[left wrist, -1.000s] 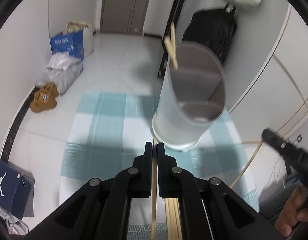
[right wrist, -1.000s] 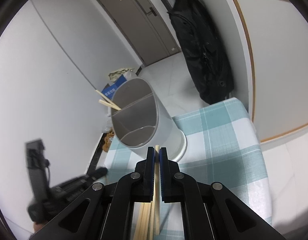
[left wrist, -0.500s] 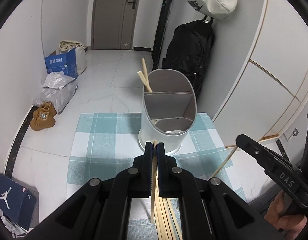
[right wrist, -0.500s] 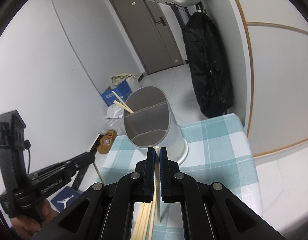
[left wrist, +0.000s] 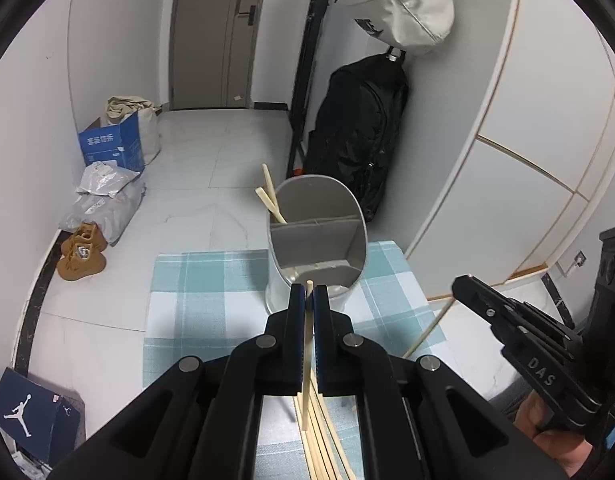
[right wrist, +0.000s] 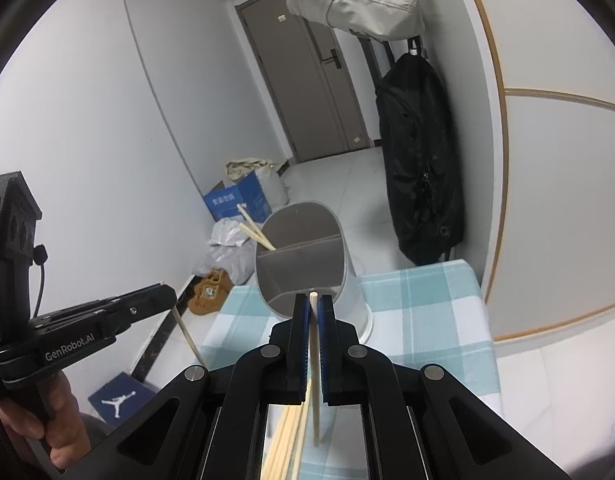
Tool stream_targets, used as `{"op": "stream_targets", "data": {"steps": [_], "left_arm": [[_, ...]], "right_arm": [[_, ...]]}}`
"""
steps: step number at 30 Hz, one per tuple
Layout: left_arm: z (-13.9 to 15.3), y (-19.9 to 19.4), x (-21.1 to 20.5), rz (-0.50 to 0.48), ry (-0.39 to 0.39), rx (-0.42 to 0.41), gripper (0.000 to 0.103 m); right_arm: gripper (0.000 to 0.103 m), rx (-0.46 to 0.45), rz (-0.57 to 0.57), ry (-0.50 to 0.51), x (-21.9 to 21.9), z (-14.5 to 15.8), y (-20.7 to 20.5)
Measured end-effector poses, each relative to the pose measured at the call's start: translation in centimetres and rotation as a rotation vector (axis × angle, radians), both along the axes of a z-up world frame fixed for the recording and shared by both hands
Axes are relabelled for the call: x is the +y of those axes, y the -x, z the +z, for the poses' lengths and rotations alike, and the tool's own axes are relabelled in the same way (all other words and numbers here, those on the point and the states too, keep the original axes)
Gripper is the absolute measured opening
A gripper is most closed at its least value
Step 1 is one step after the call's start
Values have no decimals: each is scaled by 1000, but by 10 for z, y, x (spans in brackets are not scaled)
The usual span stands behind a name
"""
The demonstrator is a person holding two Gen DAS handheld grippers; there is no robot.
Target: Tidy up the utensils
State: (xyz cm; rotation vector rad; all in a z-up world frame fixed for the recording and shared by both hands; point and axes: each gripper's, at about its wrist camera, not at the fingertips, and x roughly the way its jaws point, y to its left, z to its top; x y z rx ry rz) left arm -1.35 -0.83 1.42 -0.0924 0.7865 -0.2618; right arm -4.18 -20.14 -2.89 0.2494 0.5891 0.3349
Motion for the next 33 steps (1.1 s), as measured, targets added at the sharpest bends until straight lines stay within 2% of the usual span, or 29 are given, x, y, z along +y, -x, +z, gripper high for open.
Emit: {"op": "stream_targets", "data": {"steps": [3, 10, 23, 33], "left_arm": [[6, -5, 1, 1, 15, 1, 0], [24, -17, 1, -13, 48, -6, 0], [67, -51, -2, -18, 81, -48, 0], [80, -77, 3, -4, 143, -52, 0]], "right_arm": [[4, -2, 1, -14, -2, 6, -3], [4, -42, 33, 30, 1, 31, -10], [4, -99, 31, -5, -5, 91, -49], [4, -121, 28, 5, -4, 117, -85]]}}
